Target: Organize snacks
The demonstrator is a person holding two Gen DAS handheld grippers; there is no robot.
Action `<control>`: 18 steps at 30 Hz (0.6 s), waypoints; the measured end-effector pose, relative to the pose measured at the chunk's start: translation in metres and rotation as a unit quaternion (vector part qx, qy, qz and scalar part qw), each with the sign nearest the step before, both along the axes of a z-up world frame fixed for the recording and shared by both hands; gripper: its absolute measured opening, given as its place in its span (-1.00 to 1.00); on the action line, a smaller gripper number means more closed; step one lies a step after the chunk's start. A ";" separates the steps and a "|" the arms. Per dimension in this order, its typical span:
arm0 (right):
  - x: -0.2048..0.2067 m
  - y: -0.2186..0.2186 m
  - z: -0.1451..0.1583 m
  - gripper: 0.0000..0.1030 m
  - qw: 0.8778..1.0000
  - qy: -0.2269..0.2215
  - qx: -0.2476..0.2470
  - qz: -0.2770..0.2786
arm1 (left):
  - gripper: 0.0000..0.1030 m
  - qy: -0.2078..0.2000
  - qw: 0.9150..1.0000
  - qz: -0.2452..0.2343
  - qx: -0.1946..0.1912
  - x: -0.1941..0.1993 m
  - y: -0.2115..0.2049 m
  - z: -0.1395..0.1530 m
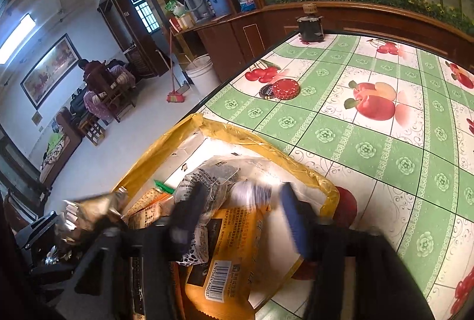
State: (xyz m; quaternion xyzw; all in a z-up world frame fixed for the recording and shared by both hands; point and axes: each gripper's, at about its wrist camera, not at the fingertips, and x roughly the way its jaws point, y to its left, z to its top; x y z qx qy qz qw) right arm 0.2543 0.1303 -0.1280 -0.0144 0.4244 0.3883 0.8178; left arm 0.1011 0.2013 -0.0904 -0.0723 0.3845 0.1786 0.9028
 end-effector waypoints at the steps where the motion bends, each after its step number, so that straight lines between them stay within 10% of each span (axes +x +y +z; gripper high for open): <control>1: -0.002 -0.001 0.002 0.49 1.000 -0.003 0.003 0.001 | 0.50 -0.004 1.000 0.002 0.002 -0.002 0.000 0.002; 18: -0.047 -0.033 0.037 0.50 0.999 -0.038 0.022 -0.003 | 0.66 -0.038 0.999 0.013 0.021 -0.039 -0.017 0.034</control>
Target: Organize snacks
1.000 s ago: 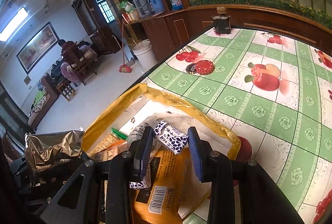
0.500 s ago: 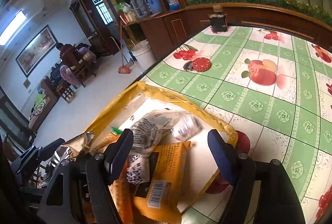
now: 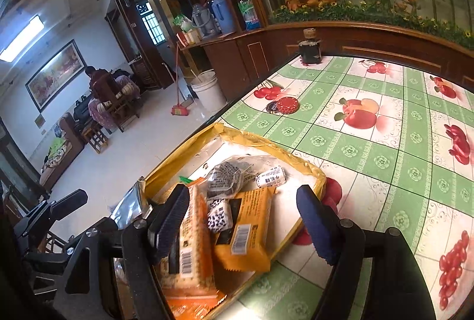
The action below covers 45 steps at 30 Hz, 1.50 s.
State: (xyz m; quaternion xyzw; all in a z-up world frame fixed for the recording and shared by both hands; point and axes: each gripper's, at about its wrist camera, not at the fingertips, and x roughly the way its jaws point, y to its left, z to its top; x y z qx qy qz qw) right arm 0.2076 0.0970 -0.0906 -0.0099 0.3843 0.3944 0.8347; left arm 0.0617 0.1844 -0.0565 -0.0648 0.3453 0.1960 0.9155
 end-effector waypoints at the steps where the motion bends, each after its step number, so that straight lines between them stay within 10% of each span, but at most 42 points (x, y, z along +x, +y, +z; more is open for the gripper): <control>1: -0.004 -0.002 0.001 0.53 1.000 -0.003 0.000 0.000 | 0.66 -0.001 1.000 -0.002 0.001 -0.003 -0.003 0.002; 45: -0.139 -0.089 0.047 0.90 0.988 -0.131 0.028 0.080 | 0.69 -0.102 0.992 0.015 0.070 -0.121 -0.068 0.046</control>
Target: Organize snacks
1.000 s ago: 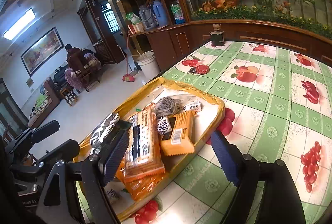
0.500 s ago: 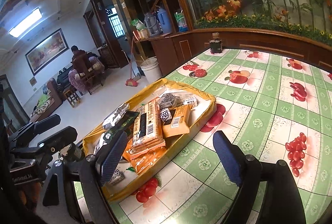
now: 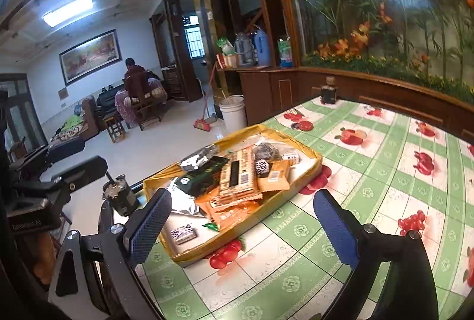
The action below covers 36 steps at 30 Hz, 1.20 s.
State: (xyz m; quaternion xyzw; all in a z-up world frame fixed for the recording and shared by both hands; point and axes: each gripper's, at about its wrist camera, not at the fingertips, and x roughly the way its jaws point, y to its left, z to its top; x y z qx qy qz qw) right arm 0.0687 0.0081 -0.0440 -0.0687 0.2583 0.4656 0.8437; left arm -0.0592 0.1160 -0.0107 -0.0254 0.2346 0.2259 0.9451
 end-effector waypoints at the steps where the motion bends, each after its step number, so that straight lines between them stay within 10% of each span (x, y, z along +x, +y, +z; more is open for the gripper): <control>1: -0.004 0.001 0.002 0.90 1.000 -0.006 0.000 0.005 | 0.69 -0.002 1.000 0.001 -0.002 -0.002 0.000 0.002; 36: -0.062 0.053 -0.002 0.97 0.987 -0.095 -0.062 0.110 | 0.64 -0.039 0.999 0.011 0.001 -0.041 0.013 0.008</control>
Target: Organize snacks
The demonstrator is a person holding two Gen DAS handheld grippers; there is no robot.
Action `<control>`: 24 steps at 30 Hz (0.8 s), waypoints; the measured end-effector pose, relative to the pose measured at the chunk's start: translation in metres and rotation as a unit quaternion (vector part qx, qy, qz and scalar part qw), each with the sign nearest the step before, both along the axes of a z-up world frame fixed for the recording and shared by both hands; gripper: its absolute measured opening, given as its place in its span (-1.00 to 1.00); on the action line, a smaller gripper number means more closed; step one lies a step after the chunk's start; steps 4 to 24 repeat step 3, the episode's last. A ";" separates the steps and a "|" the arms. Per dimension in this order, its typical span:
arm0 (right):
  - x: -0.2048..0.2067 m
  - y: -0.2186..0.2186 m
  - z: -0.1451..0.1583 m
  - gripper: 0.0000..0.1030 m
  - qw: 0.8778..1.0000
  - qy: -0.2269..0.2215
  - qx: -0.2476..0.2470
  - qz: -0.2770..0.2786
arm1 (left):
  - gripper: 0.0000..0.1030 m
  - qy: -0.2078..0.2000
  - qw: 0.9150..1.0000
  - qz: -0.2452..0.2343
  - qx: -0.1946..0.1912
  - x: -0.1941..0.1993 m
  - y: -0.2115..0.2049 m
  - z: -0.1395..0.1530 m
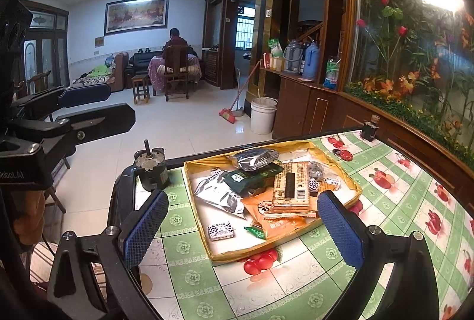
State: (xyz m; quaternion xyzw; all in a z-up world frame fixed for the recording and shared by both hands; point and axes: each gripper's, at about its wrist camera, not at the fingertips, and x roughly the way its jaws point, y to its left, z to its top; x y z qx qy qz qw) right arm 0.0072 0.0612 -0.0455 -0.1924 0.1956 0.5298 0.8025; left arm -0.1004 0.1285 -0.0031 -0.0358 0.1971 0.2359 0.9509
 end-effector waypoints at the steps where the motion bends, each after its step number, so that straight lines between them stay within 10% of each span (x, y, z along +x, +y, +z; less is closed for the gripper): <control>1: -0.001 0.001 -0.001 0.97 1.000 -0.001 -0.001 0.001 | 0.64 0.000 1.000 0.001 -0.001 -0.001 0.001 0.000; 24: -0.002 0.003 -0.002 0.97 1.000 -0.003 -0.005 0.004 | 0.66 -0.003 1.000 0.005 -0.009 -0.002 0.004 0.001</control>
